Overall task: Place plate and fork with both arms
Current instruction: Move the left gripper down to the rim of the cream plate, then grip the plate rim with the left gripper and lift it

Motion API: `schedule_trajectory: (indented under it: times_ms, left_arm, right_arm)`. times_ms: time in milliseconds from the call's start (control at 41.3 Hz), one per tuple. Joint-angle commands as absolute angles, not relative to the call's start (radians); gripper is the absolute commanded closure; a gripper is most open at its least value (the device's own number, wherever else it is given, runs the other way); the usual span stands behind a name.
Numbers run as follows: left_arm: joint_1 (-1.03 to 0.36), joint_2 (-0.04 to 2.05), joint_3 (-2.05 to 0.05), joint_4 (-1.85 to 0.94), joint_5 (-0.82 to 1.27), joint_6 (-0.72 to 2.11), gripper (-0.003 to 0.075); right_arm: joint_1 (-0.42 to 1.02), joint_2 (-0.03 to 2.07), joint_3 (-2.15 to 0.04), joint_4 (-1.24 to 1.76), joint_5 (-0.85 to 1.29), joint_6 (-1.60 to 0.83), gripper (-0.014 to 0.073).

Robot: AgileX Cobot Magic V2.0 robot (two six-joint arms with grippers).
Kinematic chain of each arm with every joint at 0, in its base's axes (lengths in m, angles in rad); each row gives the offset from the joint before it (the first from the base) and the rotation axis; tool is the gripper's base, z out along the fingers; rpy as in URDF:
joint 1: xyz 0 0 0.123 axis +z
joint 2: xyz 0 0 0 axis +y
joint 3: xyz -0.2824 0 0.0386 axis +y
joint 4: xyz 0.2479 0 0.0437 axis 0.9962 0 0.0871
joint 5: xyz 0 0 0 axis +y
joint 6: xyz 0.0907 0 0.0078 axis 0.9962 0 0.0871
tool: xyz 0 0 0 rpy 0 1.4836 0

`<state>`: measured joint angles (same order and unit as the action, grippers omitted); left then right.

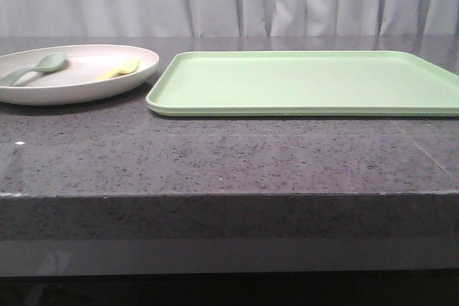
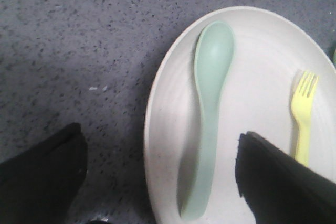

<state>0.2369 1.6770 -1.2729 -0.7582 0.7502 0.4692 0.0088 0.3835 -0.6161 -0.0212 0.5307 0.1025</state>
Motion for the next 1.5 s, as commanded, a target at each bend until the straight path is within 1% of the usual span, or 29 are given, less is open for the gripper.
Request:
schedule_trajectory:
  times_ms: [0,121,170,388,678,921,1018,1308,1478]
  left_arm:
    - [0.238,1.681,-1.335,-0.847,0.743,0.482,0.0156]
    - [0.238,1.724,-1.365,-0.858,0.747,0.483,0.0159]
    - [0.238,1.737,-1.379,-0.860,0.754,0.483,0.0177]
    - [0.238,1.781,-1.398,-0.884,0.796,0.484,0.0312]
    - [0.238,1.795,-1.398,-0.890,0.848,0.484,0.0421]
    - [0.238,1.795,-1.398,-0.890,0.865,0.484,0.0585]
    - [0.238,1.795,-1.398,-0.890,0.860,0.484,0.0637]
    - [0.238,1.795,-1.398,-0.890,0.858,0.484,0.0741]
    - [0.238,1.790,-1.435,-0.892,0.888,0.472,0.0741]
  right_arm:
    - [0.005,0.399,-0.650,-0.020,0.456,0.098,0.0032]
    - [0.005,0.399,-0.650,-0.020,0.456,0.098,0.0032]
    - [0.005,0.399,-0.650,-0.020,0.456,0.098,0.0032]
    - [0.005,0.399,-0.650,-0.020,0.456,0.098,0.0032]
    - [0.005,0.399,-0.650,-0.020,0.457,0.098,0.0032]
    - [0.005,0.399,-0.650,-0.020,0.457,0.098,0.0032]
    - [0.005,0.399,-0.650,-0.020,0.457,0.098,0.0032]
    - [0.005,0.399,-0.650,-0.020,0.457,0.098,0.0032]
    - [0.005,0.399,-0.650,-0.020,0.457,0.098,0.0032]
